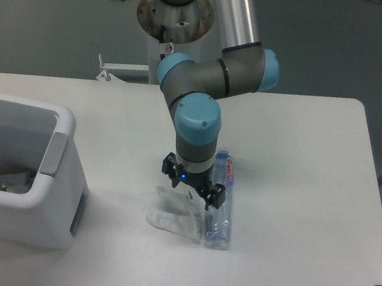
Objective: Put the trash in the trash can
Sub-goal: 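Lower the gripper onto the white tissue and close on it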
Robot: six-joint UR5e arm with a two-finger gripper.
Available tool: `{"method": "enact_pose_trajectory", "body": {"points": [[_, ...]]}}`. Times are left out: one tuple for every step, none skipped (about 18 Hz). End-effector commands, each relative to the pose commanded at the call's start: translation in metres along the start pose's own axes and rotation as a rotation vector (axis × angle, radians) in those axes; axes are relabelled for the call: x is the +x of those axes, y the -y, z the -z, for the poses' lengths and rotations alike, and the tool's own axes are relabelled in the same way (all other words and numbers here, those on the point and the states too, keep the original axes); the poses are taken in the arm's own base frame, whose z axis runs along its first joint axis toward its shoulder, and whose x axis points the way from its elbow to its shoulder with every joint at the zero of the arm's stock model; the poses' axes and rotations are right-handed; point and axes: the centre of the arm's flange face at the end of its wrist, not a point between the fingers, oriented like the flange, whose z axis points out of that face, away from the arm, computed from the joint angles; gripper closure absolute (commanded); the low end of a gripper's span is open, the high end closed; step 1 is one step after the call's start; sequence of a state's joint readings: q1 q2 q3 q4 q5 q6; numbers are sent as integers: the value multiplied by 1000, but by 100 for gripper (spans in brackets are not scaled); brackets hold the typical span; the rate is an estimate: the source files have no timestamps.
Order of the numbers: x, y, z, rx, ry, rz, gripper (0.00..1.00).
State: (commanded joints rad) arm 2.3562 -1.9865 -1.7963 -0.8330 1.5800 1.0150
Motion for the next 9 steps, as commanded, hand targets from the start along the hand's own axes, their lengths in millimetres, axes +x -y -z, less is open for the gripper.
{"method": "enact_pose_trajectory", "body": {"points": [[1, 0, 0, 0, 0, -35, 0], [3, 3, 0, 1, 0, -57, 0], [7, 9, -2, 1, -4, -74, 0], [8, 12, -7, -2, -9, -92, 0], [8, 13, -9, -5, -11, -111, 0], [10, 14, -12, -8, -16, -125, 0], [10, 15, -15, -10, -20, -132, 0], [12, 16, -21, -15, -30, -137, 0], [16, 19, -24, -17, -34, -145, 0]]}}
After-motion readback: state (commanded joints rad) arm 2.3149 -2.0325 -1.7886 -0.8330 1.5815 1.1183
